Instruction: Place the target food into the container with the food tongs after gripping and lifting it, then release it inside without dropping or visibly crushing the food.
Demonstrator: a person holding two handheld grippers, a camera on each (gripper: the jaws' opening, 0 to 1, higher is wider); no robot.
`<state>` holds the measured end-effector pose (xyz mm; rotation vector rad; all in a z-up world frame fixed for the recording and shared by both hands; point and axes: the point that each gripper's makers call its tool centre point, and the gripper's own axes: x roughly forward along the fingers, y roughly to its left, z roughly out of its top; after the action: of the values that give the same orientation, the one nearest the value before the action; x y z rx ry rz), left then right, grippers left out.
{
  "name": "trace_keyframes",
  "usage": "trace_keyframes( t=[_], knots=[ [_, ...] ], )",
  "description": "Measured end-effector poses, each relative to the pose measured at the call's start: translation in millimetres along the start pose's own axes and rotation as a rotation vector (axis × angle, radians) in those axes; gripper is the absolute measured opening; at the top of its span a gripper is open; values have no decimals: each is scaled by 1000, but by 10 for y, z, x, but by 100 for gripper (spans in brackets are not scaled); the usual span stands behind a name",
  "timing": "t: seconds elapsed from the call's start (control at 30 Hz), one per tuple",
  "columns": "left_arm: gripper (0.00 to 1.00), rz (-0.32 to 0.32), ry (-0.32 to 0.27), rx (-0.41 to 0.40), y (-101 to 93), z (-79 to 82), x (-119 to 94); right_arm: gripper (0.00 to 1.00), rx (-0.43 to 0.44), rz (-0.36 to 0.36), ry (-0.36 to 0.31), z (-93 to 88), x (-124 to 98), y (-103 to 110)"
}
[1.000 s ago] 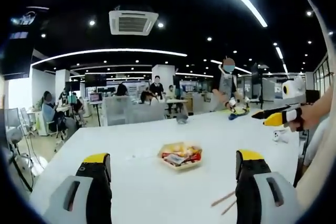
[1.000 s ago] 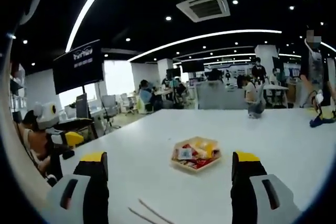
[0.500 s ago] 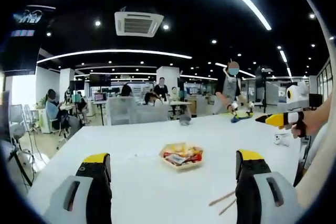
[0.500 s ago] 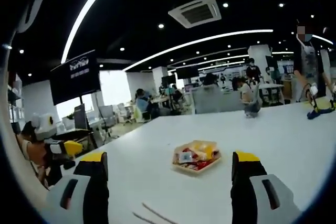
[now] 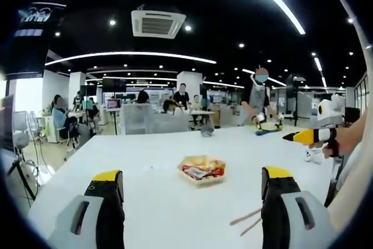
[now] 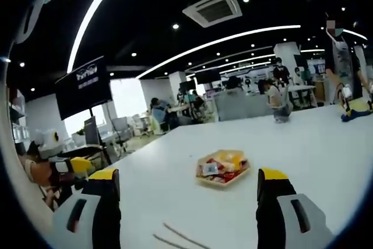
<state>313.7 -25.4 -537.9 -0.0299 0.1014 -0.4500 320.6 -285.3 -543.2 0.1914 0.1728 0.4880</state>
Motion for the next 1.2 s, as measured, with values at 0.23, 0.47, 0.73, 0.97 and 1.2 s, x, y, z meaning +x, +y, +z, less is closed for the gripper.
trace_keyframes(
  t=[0.23,0.47,0.73,0.97,1.2],
  knots=[
    [98,-2,13,-10,12,-39,-26,99,3,15,4,8,93,29],
    [98,-4,14,-15,33,-44,-3,99,10,13,-1,13,113,24],
    [98,8,6,-26,48,-27,22,99,26,5,21,-56,73,-9],
    [98,17,-2,-30,68,3,52,99,34,6,26,-62,69,-12],
    [99,3,-9,-29,31,33,100,100,31,-11,1,-1,27,-64]
  ],
)
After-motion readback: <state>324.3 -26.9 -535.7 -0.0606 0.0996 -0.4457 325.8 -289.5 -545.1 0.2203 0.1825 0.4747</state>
